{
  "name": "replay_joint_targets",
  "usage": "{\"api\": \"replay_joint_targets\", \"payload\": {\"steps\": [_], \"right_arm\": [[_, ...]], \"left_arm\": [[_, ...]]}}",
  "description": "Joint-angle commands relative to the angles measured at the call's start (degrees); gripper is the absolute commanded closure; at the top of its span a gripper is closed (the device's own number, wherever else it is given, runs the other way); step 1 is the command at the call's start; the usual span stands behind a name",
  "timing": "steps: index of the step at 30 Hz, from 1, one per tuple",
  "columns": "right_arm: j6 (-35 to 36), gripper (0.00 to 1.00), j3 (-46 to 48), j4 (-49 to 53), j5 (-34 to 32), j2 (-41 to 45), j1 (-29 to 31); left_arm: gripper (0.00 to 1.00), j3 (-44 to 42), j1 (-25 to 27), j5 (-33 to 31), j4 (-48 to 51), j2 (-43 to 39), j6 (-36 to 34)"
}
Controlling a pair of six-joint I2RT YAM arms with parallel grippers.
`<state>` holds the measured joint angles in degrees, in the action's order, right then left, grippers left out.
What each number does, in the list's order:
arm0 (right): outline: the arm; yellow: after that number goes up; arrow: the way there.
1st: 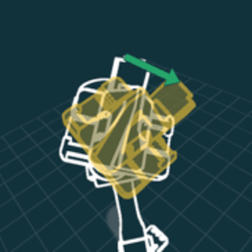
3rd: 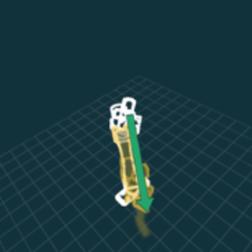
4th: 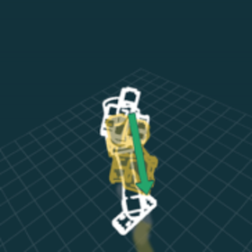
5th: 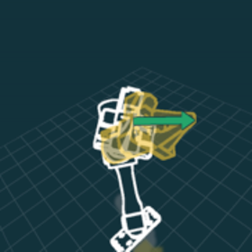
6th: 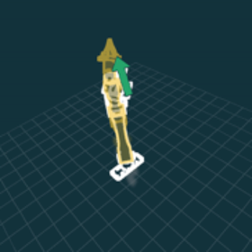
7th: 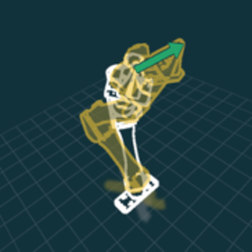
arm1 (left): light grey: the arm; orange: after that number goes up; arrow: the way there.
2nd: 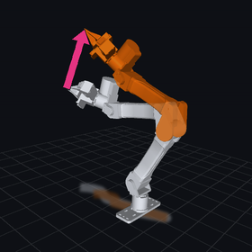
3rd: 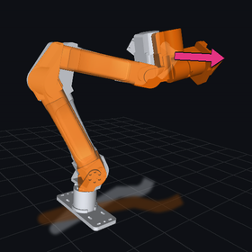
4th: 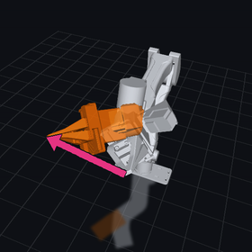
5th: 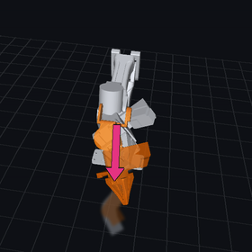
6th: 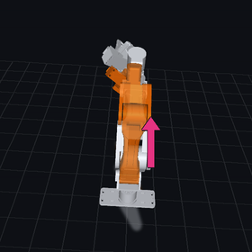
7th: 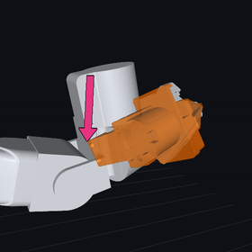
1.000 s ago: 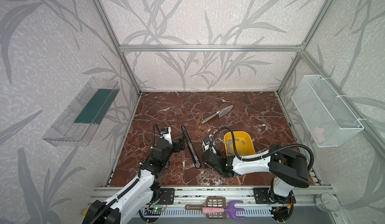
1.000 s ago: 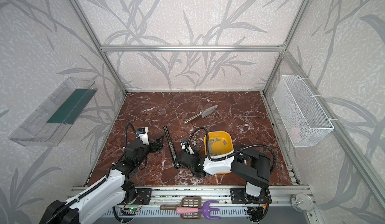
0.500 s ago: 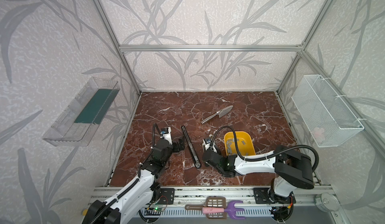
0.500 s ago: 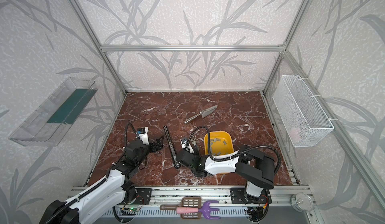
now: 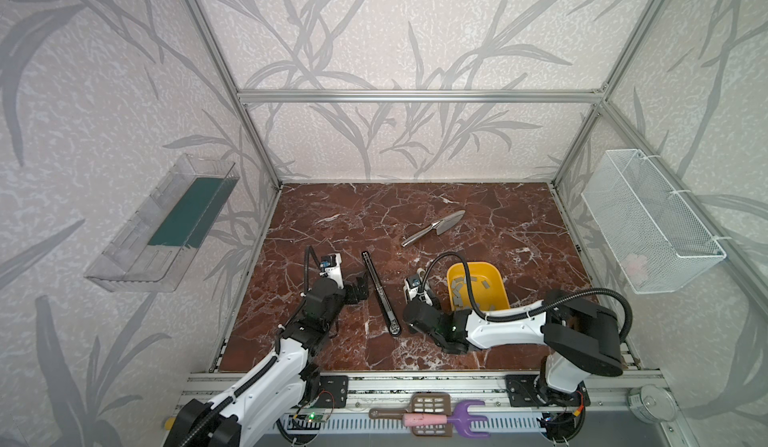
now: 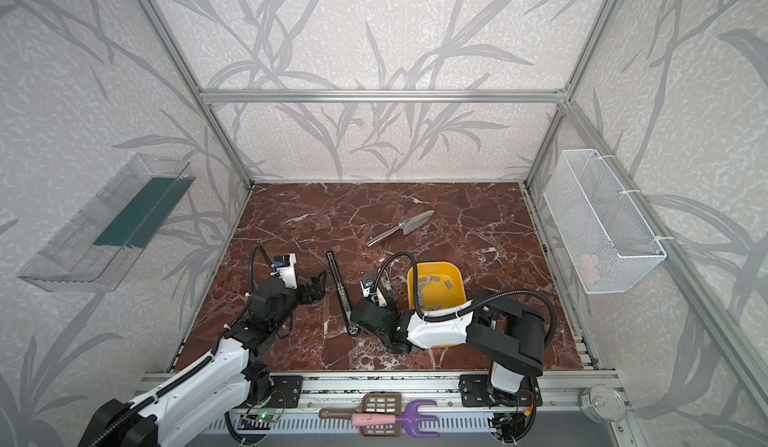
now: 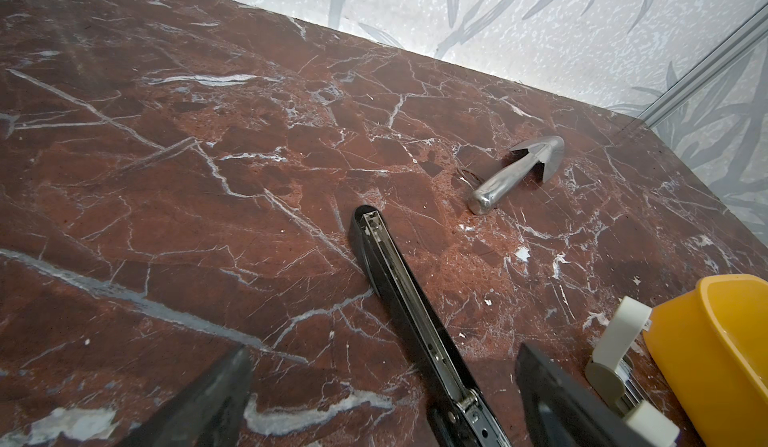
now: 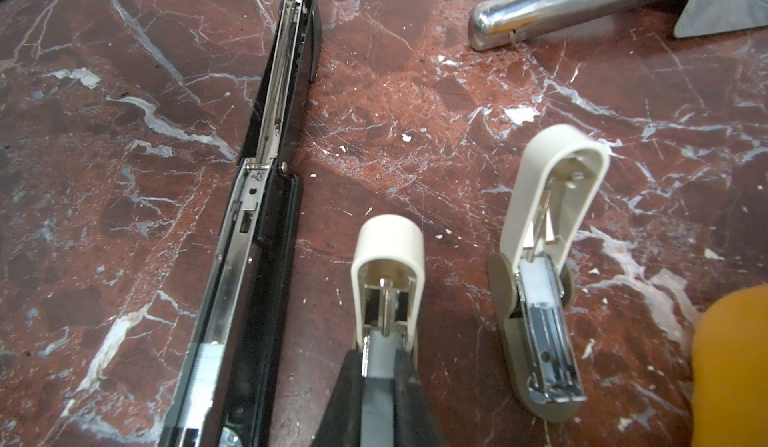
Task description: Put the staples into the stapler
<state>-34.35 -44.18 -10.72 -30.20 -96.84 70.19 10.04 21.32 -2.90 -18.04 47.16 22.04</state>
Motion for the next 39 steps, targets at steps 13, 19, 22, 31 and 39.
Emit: {"api": "replay_joint_targets", "payload": {"steps": [13,19,22,31,39], "right_arm": [[-0.2,0.92,-0.2,0.1,-1.8,-2.4,0.2],[-0.6,0.92,0.1,0.0,-1.3,-2.0,0.3],[-1.1,0.92,0.6,0.5,-0.8,-1.3,0.4],[-1.7,0.93,1.4,2.7,-0.3,1.4,1.1],[-3.9,0.93,1.7,3.9,-0.2,0.8,1.9]], "left_arm": [[0.01,1.1,0.0,-0.5,-0.6,0.3,0.0],[0.01,1.1,0.1,-0.5,-0.6,0.3,0.0],[0.01,1.1,0.0,-0.5,-0.5,0.3,0.0],[0.01,1.1,0.0,-0.5,-0.5,0.3,0.0],[0.01,1.2,0.0,-0.6,-0.5,0.3,0.0]]}}
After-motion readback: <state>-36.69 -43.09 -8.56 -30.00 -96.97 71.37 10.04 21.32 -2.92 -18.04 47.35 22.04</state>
